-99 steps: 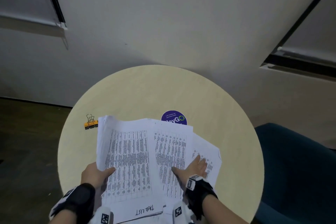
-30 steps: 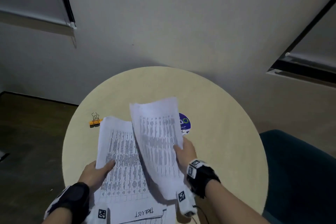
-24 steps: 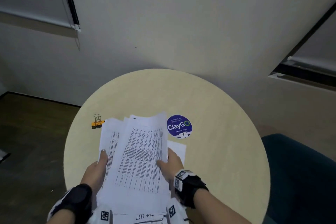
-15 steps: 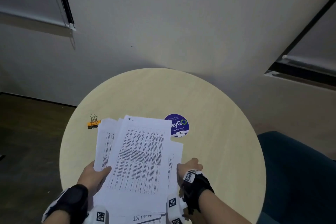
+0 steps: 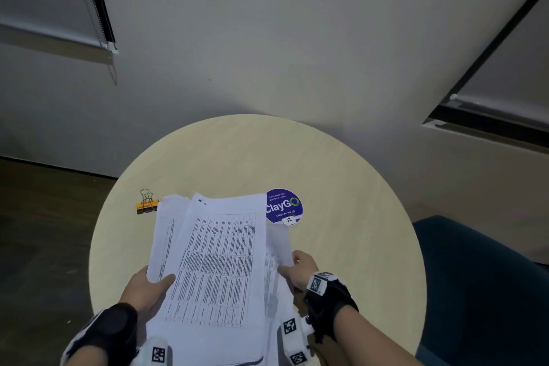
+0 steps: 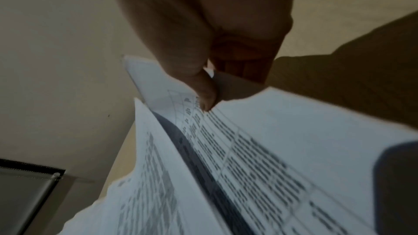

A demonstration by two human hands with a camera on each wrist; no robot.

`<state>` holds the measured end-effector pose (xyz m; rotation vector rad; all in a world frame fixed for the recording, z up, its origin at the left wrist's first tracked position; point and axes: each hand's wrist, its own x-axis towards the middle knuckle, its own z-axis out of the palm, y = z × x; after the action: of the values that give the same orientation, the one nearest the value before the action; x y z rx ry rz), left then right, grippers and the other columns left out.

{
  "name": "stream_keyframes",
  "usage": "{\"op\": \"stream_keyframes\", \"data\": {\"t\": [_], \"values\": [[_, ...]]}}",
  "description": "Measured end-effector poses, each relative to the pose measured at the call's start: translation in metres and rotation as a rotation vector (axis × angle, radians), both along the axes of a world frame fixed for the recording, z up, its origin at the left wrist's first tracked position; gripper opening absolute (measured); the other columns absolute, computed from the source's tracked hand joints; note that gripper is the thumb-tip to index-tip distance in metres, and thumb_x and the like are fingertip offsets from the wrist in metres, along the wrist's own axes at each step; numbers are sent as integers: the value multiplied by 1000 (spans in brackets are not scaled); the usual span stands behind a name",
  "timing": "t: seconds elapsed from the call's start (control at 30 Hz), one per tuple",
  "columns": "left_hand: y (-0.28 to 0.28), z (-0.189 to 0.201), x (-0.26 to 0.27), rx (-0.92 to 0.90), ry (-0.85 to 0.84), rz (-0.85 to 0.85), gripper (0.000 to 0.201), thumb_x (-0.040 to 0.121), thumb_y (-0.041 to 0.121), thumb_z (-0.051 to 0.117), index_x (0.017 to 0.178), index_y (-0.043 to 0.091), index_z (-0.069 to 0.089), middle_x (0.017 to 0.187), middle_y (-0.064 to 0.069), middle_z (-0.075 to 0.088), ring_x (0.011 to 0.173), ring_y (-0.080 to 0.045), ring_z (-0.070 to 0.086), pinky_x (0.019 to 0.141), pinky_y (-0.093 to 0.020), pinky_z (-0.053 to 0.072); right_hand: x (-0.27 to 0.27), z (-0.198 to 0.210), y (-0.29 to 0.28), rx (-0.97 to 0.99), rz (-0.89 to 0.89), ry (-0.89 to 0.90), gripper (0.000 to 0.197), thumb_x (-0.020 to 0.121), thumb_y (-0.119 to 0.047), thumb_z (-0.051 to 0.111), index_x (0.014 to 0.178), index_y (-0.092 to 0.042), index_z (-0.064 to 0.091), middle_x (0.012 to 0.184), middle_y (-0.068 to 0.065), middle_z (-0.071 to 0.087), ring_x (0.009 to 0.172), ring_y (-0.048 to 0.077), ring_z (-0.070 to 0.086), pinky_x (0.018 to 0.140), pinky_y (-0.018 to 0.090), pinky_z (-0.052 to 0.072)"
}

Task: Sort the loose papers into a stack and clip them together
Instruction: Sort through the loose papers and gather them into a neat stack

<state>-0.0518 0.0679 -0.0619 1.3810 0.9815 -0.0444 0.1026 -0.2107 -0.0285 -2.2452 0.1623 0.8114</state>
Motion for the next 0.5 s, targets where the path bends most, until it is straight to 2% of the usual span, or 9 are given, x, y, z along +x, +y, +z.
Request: {"op": "stream_keyframes", "data": {"t": [0.07,0.13,0.2,0.27,0.3,0.37,0.4,0.5], "values": [[-2,4,-1,-22,7,10,24,92,-2,55,116,-2,53,109,-20,64,99,-37,60,89,-39,44,7,2,-12,21,-153,-95,16,80,-14,70,82,-12,54,82,10,62,71,24,56,59,27,40],[-1,4,-3,-47,9,25,23,94,-4,50,116,0,52,109,-19,61,97,-35,58,88,-36,41,15,10,-27,77,-325,-211,15,78,-13,74,88,-8,65,89,15,71,78,29,66,68,33,50],[1,1,-3,-52,20,18,29,95,-4,48,123,-3,50,111,-19,60,99,-35,56,90,-36,40,27,25,-43,171,-439,-299,24,82,-14,73,102,-2,68,102,19,72,88,32,68,78,38,52],[3,-1,-2,-54,39,6,36,95,-4,47,131,-4,46,114,-19,58,103,-35,55,93,-38,40,40,45,-59,244,-522,-356,36,90,-17,65,122,0,61,117,18,65,101,35,64,88,41,51],[4,0,-1,-39,49,-25,36,95,-4,46,131,-4,45,114,-18,57,103,-35,53,92,-38,39,47,54,-67,261,-538,-399,33,93,-20,62,121,-3,61,120,18,64,102,35,64,90,43,51],[6,5,1,-24,59,-55,34,96,-6,43,129,-2,44,111,-19,55,100,-33,50,89,-36,38,58,71,-80,278,-553,-507,21,95,-23,57,107,-8,67,111,19,69,93,33,66,84,42,52],[7,6,2,-32,67,-60,34,96,-7,41,129,-2,43,111,-19,54,100,-33,50,88,-36,37,63,78,-84,288,-580,-544,23,96,-23,55,106,-6,67,109,19,69,94,32,65,81,38,50],[9,8,1,-41,113,-119,32,94,-7,40,126,-3,43,111,-23,59,103,-39,55,93,-41,41,70,91,-89,336,-652,-592,30,98,-18,53,119,1,62,107,11,65,99,25,61,85,31,44]]}}
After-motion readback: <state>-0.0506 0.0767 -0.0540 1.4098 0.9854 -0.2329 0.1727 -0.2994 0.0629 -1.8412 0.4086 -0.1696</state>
